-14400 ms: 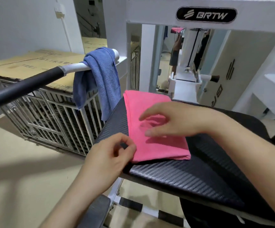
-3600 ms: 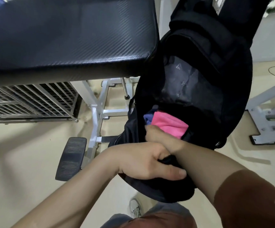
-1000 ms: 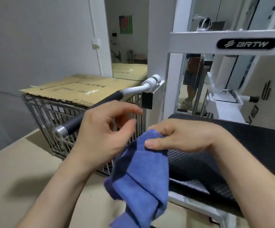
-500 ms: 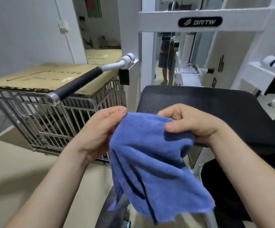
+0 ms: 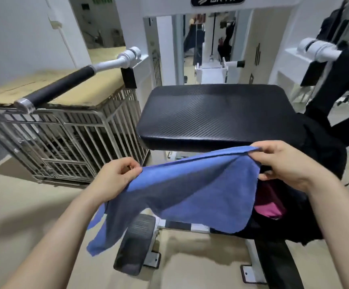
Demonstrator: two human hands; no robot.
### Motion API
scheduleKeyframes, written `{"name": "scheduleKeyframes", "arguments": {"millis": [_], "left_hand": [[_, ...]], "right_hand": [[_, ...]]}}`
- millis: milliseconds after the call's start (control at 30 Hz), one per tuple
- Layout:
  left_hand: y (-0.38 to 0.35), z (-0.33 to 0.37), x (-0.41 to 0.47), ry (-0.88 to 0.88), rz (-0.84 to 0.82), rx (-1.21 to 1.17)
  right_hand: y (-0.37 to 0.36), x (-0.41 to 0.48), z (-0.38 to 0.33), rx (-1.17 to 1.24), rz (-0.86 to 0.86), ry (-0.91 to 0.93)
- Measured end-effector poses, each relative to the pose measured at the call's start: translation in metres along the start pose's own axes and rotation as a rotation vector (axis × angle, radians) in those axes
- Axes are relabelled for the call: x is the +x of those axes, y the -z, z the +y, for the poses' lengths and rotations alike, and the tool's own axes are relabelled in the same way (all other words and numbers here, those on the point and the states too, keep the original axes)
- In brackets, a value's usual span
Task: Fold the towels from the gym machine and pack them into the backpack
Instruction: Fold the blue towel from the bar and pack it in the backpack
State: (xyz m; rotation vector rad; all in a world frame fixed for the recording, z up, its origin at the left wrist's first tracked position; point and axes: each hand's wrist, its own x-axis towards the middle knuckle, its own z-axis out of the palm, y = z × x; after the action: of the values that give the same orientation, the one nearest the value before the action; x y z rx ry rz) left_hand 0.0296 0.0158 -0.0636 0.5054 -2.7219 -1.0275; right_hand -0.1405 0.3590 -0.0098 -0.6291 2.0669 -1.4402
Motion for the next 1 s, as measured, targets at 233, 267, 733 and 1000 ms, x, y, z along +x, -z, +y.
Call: {"name": "scheduleKeyframes", "arguments": {"millis": [233, 267, 733, 1000], "left_hand": [[0.009, 0.041, -0.019, 0.069, -0.491, 0.014], [0.01, 0.043, -0.016, 0.019, -0.387, 0.123], [0.046, 0.064, 0.093, 0.011, 0.604, 0.275], [0.061, 0.051, 0.211, -0.042, 0.525, 0.243]], "right_hand": [[0.035, -0.009, 0.022, 0.625, 0.443, 0.019], [0.038, -0.007, 0.021, 0.662, 0.486, 0.045], [0.091, 0.079, -0.005, -0.406, 0.975, 0.182], [0.127, 0.159, -0.021, -0.682, 1.056, -0.049]]}}
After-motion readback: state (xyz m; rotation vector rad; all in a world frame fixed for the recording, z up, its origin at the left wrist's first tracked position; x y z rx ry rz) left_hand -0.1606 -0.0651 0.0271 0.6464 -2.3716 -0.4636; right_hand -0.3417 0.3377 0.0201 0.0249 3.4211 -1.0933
